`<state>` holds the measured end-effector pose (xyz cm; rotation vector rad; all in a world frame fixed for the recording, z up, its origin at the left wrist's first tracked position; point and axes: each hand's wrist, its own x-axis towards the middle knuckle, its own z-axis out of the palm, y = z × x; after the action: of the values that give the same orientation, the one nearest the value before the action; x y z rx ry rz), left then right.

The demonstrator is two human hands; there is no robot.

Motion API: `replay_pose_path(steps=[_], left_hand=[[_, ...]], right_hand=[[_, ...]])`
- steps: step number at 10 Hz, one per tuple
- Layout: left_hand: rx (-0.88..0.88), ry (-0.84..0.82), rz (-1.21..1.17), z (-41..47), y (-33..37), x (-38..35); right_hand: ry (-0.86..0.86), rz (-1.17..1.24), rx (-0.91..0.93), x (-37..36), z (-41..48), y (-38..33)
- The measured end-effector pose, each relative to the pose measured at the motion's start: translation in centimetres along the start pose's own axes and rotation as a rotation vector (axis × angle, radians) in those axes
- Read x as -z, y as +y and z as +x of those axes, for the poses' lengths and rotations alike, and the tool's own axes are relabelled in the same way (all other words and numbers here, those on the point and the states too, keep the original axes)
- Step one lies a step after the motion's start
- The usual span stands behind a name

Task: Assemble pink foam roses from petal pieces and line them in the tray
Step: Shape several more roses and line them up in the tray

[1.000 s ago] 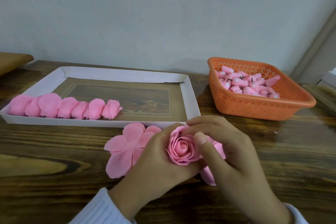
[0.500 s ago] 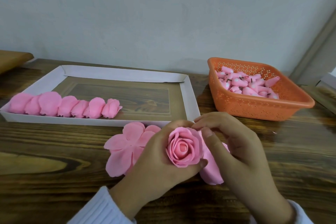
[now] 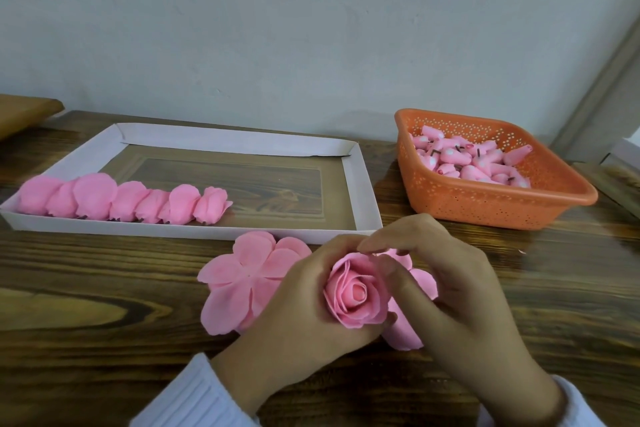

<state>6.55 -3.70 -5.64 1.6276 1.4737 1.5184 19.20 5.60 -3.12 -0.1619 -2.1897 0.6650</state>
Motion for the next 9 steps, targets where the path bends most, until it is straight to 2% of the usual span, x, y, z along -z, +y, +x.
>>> replay_pose_path(steps=[1, 5, 6, 7, 8, 9], left_hand=[[0.005, -0.012, 0.001, -0.1, -0.1, 0.0], [0.099, -0.057, -0.027, 0.3, -1.5, -0.3], [0.019, -0.072, 0.019, 0.1, -1.4, -0.2], [0.018, -0.102, 0.021, 0.0, -1.7, -0.1], [0.119, -0.122, -0.093, 0.3, -1.6, -0.3], [0.058, -0.083, -0.003, 0.3, -1.6, -0.3]], right_hand=[[-0.030, -0.067, 0.030, 0.6, 0.3, 0.1], [-0.125, -0.117, -0.046, 0.9, 0.0, 0.6], [-0.155, -0.084, -0.024, 1.0, 0.1, 0.3], [-0.195, -0.026, -0.044, 1.5, 0.2, 0.0], [-0.212, -0.007, -0.059, 1.9, 0.3, 0.0], [-0.193, -0.065, -0.041, 1.9, 0.3, 0.4]])
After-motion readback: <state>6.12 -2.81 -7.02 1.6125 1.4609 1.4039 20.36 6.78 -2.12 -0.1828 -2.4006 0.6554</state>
